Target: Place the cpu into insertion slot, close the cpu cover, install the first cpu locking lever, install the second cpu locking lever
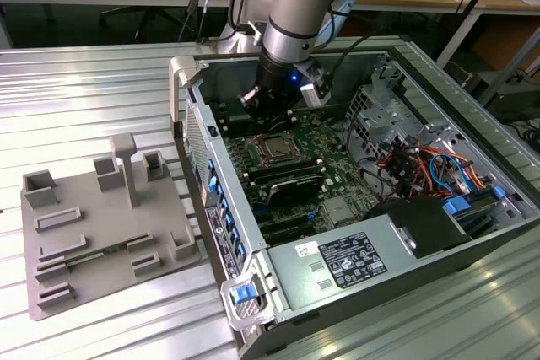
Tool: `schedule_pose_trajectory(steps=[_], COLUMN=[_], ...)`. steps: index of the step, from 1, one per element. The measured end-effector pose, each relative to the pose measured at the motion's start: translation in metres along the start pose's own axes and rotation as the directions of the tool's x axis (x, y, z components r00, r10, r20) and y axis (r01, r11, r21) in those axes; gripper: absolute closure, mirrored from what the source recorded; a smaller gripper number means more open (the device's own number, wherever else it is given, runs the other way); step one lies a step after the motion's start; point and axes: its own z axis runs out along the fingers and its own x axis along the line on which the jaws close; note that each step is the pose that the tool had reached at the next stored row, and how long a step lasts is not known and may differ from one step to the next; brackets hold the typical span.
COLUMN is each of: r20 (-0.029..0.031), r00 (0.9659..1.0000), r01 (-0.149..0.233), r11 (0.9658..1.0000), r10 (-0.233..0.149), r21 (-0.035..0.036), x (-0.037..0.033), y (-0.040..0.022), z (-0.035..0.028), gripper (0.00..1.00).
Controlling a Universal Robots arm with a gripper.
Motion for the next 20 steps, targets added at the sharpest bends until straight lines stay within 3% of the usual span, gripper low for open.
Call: schedule_pose_trajectory(steps=[20], r20=[0.0000], r00=[1.0000], r01=[0.003], r11=[1.0000], r10=[-0.003], r21=[-0.0001], x=[-0.0078], y=[-0.0013], z=[0.0044], gripper=[0.89])
